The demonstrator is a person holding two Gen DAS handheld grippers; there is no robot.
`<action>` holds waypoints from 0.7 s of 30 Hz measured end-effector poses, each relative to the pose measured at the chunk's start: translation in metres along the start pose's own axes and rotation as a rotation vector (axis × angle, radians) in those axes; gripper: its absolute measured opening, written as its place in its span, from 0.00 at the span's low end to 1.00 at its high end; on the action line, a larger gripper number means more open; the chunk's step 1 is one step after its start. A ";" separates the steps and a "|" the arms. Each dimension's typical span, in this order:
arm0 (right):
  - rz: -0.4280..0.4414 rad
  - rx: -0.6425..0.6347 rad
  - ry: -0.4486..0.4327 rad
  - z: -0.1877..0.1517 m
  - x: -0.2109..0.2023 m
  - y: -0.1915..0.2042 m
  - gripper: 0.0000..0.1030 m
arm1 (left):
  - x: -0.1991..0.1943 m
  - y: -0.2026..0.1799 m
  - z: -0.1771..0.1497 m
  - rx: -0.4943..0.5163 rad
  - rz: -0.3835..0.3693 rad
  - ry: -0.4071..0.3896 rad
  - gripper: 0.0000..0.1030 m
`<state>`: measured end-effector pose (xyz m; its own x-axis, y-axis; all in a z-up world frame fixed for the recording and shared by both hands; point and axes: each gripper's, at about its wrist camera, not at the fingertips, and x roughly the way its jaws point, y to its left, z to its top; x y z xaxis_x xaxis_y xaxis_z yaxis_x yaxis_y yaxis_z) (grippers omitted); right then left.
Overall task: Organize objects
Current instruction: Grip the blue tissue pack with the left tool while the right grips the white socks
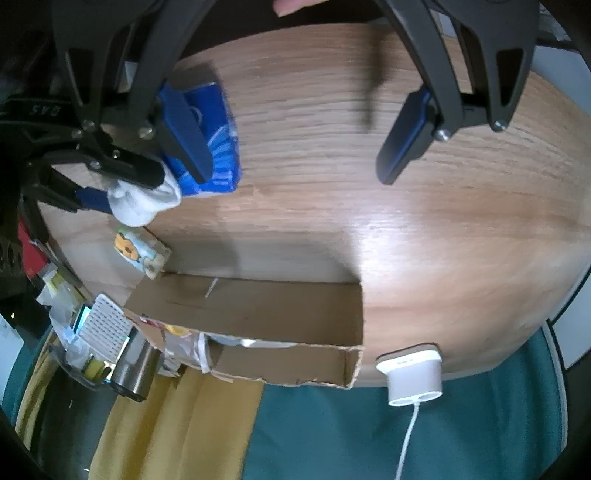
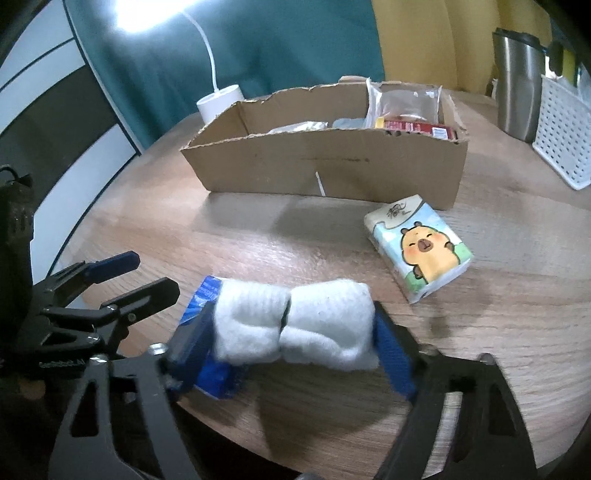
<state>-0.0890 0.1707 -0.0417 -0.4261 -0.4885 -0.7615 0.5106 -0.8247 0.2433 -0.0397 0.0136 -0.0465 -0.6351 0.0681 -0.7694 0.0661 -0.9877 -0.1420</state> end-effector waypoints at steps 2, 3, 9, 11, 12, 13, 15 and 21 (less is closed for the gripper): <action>-0.002 -0.002 -0.005 -0.001 -0.002 -0.002 0.73 | 0.001 -0.004 0.000 0.009 -0.003 0.004 0.88; -0.005 -0.002 -0.008 -0.001 -0.004 -0.003 0.72 | 0.001 -0.006 -0.001 0.013 -0.006 0.007 0.88; -0.027 0.004 -0.033 -0.005 -0.015 -0.010 0.71 | 0.005 -0.019 -0.002 0.042 -0.023 0.032 0.88; -0.031 0.009 -0.043 -0.006 -0.021 -0.012 0.71 | 0.008 -0.024 -0.003 0.052 -0.031 0.047 0.88; -0.032 0.011 -0.049 -0.007 -0.023 -0.014 0.71 | 0.009 -0.026 -0.004 0.055 -0.035 0.053 0.88; -0.035 0.013 -0.055 -0.007 -0.026 -0.016 0.71 | 0.009 -0.029 -0.004 0.060 -0.039 0.057 0.88; -0.040 0.017 -0.064 -0.008 -0.031 -0.019 0.71 | 0.011 -0.035 -0.005 0.076 -0.042 0.065 0.88; -0.045 0.030 -0.087 -0.009 -0.040 -0.027 0.71 | 0.012 -0.055 -0.008 0.128 -0.040 0.075 0.88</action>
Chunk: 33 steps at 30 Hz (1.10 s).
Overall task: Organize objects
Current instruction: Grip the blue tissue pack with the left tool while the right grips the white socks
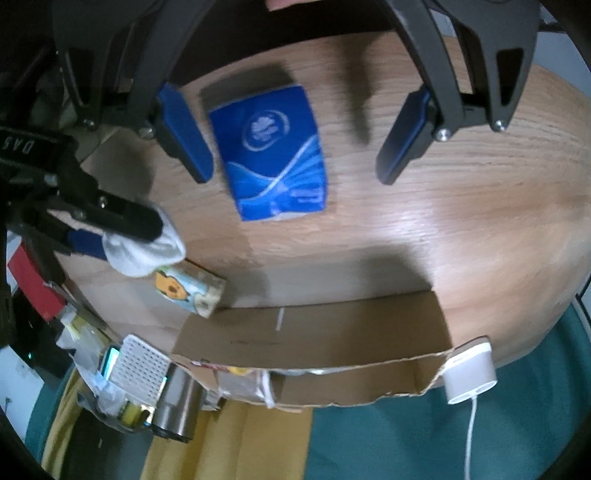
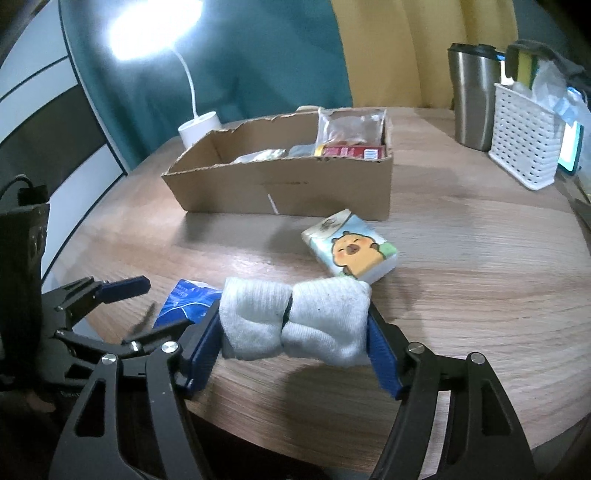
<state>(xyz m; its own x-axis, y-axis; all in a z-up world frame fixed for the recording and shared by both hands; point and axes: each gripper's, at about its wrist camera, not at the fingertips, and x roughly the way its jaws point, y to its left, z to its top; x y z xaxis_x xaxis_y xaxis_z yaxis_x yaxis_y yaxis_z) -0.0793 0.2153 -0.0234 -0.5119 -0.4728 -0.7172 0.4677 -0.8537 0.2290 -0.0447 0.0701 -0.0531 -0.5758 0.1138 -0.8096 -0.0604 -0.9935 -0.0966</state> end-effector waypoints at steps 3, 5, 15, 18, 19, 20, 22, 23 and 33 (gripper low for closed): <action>0.003 0.003 -0.013 0.001 -0.003 -0.003 0.71 | 0.003 -0.006 0.000 0.015 0.007 0.011 0.88; 0.004 0.004 -0.017 0.000 -0.004 -0.004 0.71 | 0.008 -0.007 0.001 0.023 0.011 0.029 0.87; 0.007 0.003 -0.039 0.002 -0.008 -0.007 0.71 | 0.009 -0.008 0.000 0.046 0.000 0.038 0.59; 0.006 -0.001 -0.038 0.003 -0.007 -0.006 0.71 | 0.008 -0.005 0.001 0.039 -0.002 0.032 0.57; 0.005 -0.003 -0.039 0.004 -0.008 -0.005 0.71 | 0.007 -0.005 0.001 0.036 -0.003 0.028 0.56; 0.005 -0.005 -0.040 0.005 -0.008 -0.005 0.71 | 0.006 -0.005 0.002 0.033 -0.003 0.024 0.56; 0.004 -0.010 -0.042 0.007 -0.009 -0.003 0.71 | 0.002 -0.002 0.005 0.025 -0.001 0.009 0.56; 0.005 -0.012 -0.043 0.008 -0.009 -0.002 0.71 | 0.000 0.000 0.006 0.021 -0.002 0.004 0.56; -0.001 -0.035 -0.052 0.023 -0.009 0.007 0.71 | -0.012 0.017 0.020 -0.017 0.003 -0.047 0.56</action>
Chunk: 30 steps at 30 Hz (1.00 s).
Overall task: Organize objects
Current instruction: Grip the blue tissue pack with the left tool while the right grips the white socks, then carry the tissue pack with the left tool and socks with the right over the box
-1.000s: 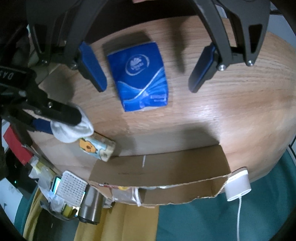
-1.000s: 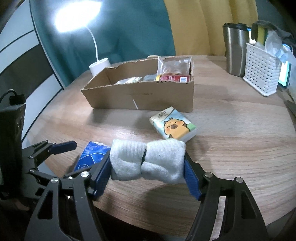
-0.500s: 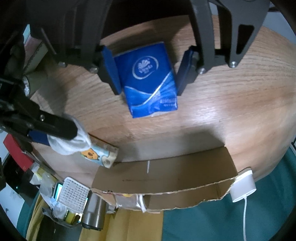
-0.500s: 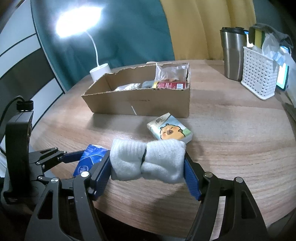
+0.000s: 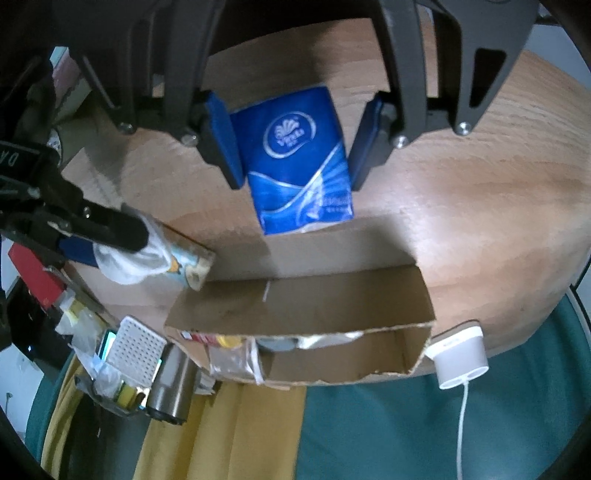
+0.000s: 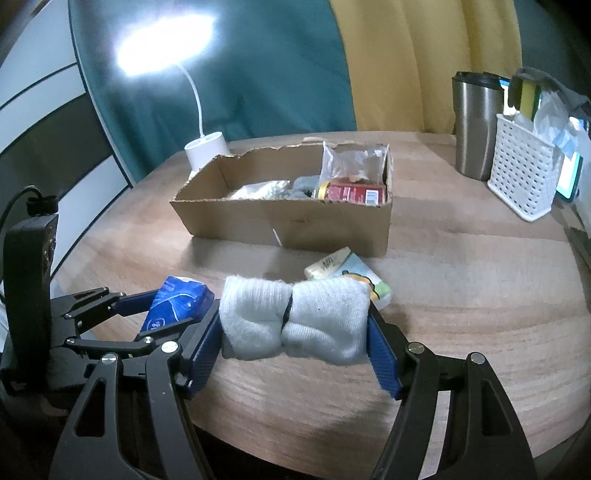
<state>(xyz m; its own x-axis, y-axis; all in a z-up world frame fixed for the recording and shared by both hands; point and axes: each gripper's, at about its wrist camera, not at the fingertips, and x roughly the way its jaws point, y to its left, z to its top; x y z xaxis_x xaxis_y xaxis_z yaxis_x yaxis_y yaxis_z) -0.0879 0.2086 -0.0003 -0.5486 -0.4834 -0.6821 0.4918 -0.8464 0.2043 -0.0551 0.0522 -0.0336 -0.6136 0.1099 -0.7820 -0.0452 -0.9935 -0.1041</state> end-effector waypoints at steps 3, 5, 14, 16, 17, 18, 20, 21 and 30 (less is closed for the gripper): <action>-0.002 -0.007 -0.001 0.005 0.001 0.003 0.71 | -0.003 0.004 0.004 -0.006 0.001 -0.013 0.56; -0.002 -0.012 -0.003 0.008 0.002 0.006 0.71 | -0.005 0.006 0.007 -0.009 0.004 -0.022 0.56; 0.000 -0.028 -0.006 0.025 0.007 0.014 0.71 | -0.012 0.021 0.021 -0.029 0.010 -0.057 0.56; 0.000 -0.035 -0.006 0.029 0.007 0.016 0.71 | -0.013 0.025 0.025 -0.039 0.008 -0.066 0.56; 0.000 -0.038 -0.007 0.031 0.008 0.017 0.71 | -0.014 0.027 0.026 -0.042 0.007 -0.072 0.56; -0.001 -0.043 -0.007 0.034 0.008 0.018 0.71 | -0.015 0.028 0.029 -0.042 0.006 -0.079 0.56; -0.002 -0.048 -0.010 0.038 0.009 0.019 0.71 | -0.017 0.031 0.033 -0.044 0.005 -0.092 0.56; -0.001 -0.050 -0.010 0.040 0.009 0.020 0.71 | -0.018 0.033 0.035 -0.047 0.005 -0.099 0.56; 0.000 -0.067 -0.022 0.060 0.016 0.026 0.71 | -0.020 0.044 0.053 -0.052 0.006 -0.127 0.56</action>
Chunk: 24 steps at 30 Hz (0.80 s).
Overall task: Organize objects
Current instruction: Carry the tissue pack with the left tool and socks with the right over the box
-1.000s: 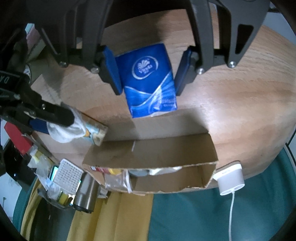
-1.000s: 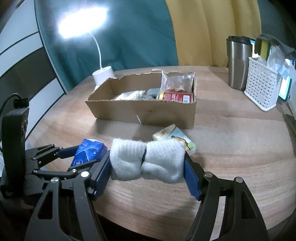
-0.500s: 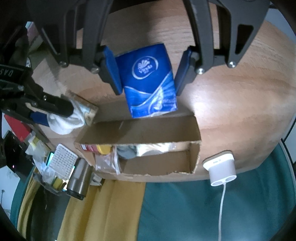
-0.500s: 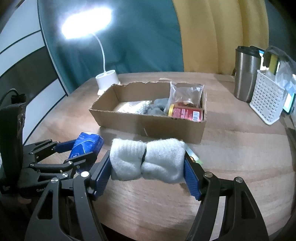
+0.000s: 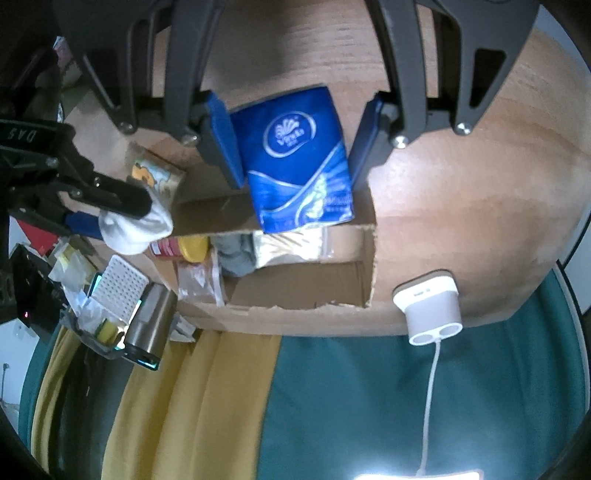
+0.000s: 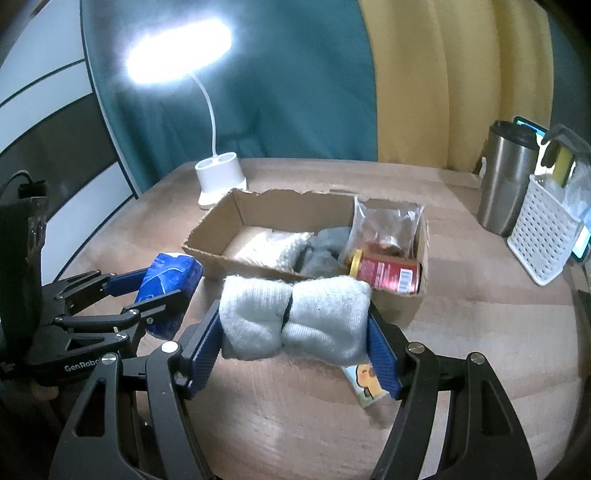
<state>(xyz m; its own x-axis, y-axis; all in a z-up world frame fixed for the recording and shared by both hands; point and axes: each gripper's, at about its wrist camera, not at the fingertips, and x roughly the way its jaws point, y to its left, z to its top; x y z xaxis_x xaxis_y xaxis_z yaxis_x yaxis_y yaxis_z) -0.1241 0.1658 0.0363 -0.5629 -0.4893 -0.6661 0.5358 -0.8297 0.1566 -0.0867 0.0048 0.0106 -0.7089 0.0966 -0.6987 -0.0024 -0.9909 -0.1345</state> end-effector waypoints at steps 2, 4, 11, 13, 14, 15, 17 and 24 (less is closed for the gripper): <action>-0.001 -0.003 0.002 0.003 0.002 0.001 0.71 | 0.001 0.001 0.002 -0.002 -0.002 -0.002 0.56; -0.003 -0.004 0.003 0.006 0.004 0.001 0.71 | 0.001 0.002 0.005 -0.002 -0.007 -0.008 0.56; -0.006 -0.009 -0.004 0.018 0.008 0.001 0.71 | 0.003 0.007 0.018 -0.004 -0.006 -0.027 0.56; -0.005 -0.010 -0.006 0.021 0.010 0.002 0.71 | 0.004 0.008 0.021 -0.001 -0.006 -0.030 0.56; -0.005 -0.010 -0.007 0.022 0.011 0.002 0.71 | 0.005 0.009 0.023 0.002 -0.005 -0.032 0.56; -0.006 -0.010 -0.009 0.024 0.012 0.002 0.71 | 0.007 0.009 0.024 0.003 -0.003 -0.029 0.56; -0.006 -0.003 -0.020 0.026 0.013 0.001 0.71 | 0.009 0.010 0.026 0.008 -0.003 -0.024 0.56; -0.008 0.014 -0.019 0.033 0.022 0.002 0.71 | 0.017 0.015 0.036 0.024 0.002 -0.018 0.56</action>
<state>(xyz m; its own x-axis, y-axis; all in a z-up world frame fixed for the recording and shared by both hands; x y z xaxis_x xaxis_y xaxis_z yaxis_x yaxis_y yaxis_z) -0.1558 0.1446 0.0458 -0.5787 -0.4875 -0.6538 0.5223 -0.8372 0.1620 -0.1244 -0.0122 0.0217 -0.7216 0.0935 -0.6859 -0.0179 -0.9930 -0.1165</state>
